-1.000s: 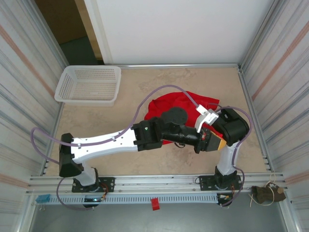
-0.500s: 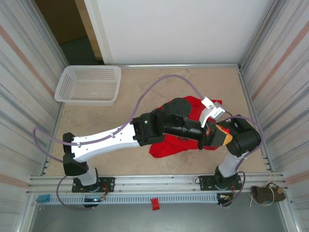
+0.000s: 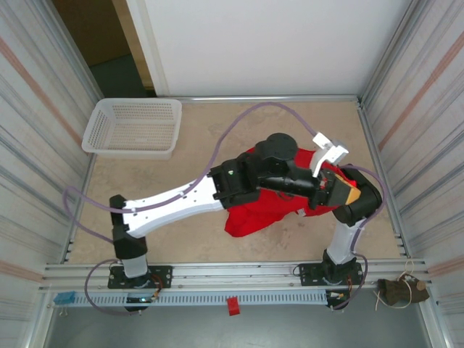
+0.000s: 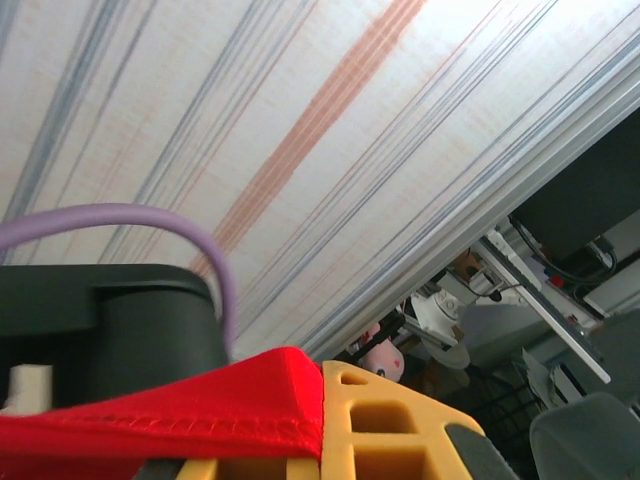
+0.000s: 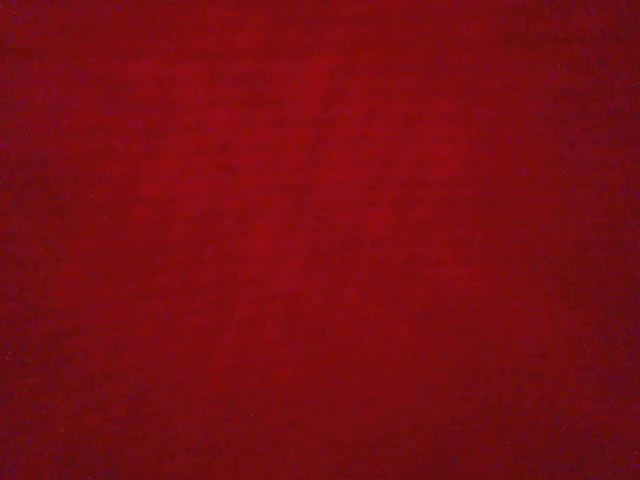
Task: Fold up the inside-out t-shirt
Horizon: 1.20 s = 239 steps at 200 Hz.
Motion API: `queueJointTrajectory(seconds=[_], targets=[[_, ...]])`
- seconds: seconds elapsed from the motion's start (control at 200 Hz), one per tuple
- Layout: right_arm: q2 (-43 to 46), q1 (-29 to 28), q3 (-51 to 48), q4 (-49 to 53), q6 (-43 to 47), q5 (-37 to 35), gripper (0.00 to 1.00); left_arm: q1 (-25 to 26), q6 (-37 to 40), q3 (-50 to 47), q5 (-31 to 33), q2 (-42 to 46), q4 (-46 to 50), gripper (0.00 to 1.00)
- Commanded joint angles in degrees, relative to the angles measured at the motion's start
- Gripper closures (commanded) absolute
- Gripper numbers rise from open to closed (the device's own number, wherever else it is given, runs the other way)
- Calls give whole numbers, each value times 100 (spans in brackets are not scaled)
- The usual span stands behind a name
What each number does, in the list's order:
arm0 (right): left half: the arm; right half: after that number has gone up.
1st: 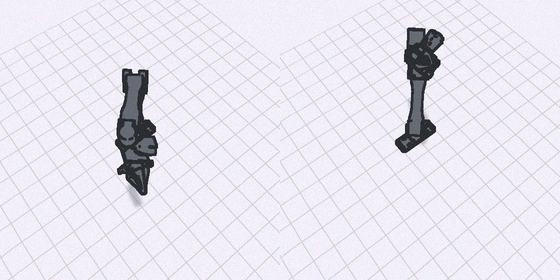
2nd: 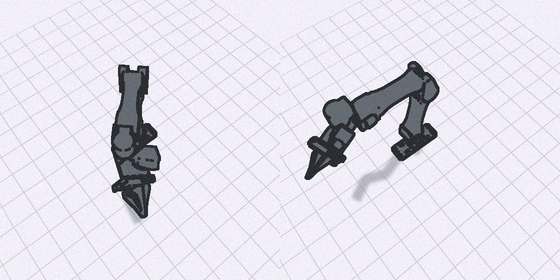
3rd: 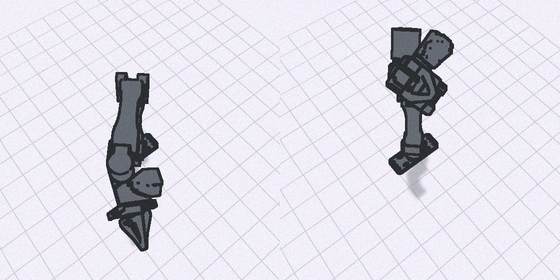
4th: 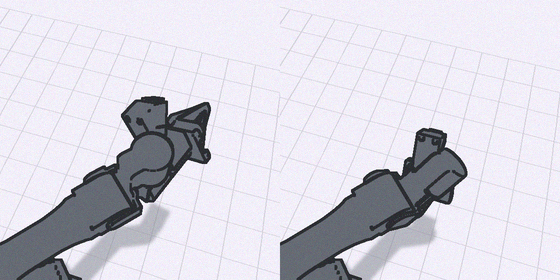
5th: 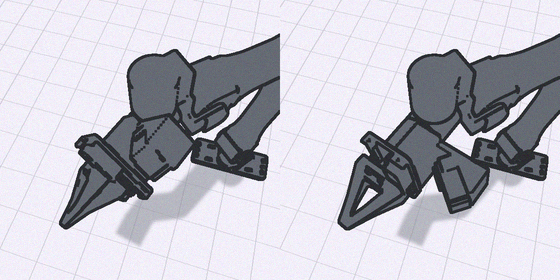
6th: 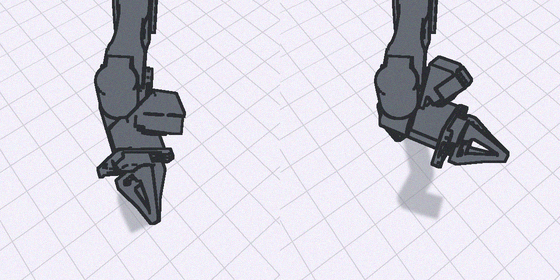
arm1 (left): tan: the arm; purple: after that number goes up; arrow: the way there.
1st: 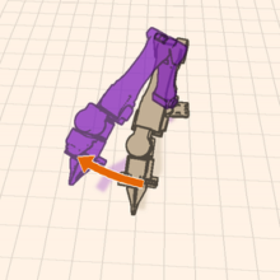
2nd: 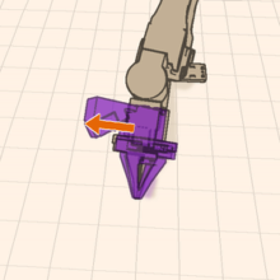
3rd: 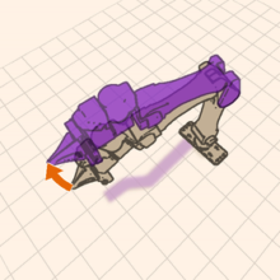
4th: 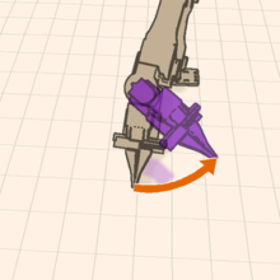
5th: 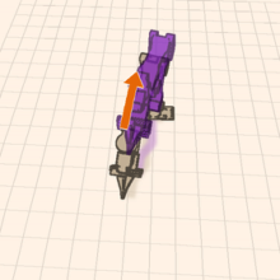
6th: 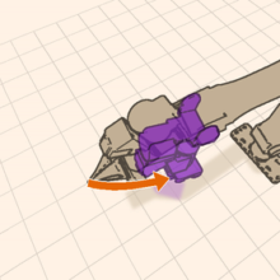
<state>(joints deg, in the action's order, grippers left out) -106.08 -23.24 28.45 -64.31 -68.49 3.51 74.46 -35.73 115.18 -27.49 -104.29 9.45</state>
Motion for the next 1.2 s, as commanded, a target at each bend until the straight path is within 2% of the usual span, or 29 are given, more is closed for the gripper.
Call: queueJointTrajectory(seconds=[0.0,0.165,0.25,0.341,0.381,0.451,0.496,0.721,0.972,1.097,1.192], targets=[[-436,-65,12,244,-454,-192,28,260,158,774,-582,-132,-83,100],[-564,-154,72,190,-518,-314,45,256,147,934,-639,-240,-117,100],[-584,-134,80,102,-525,-300,58,259,169,937,-643,-241,-80,100],[-540,-87,58,47,-504,-193,64,245,191,898,-626,-241,-14,100],[-517,-44,64,-3,-466,-87,60,245,189,848,-626,-234,-9,100],[-435,36,21,-140,-430,150,44,223,154,710,-626,-194,-69,100],[-315,81,-46,-184,-407,304,38,210,134,603,-618,-156,-115,100],[378,154,-182,-93,-193,1282,41,94,56,190,-557,5,-311,100],[416,220,97,-178,-221,2206,40,72,7,225,-593,-73,-320,100],[153,230,210,-414,-440,2415,28,69,17,329,-631,-126,-273,100],[-175,215,286,-733,-698,2483,27,58,21,365,-631,-135,-259,100]])
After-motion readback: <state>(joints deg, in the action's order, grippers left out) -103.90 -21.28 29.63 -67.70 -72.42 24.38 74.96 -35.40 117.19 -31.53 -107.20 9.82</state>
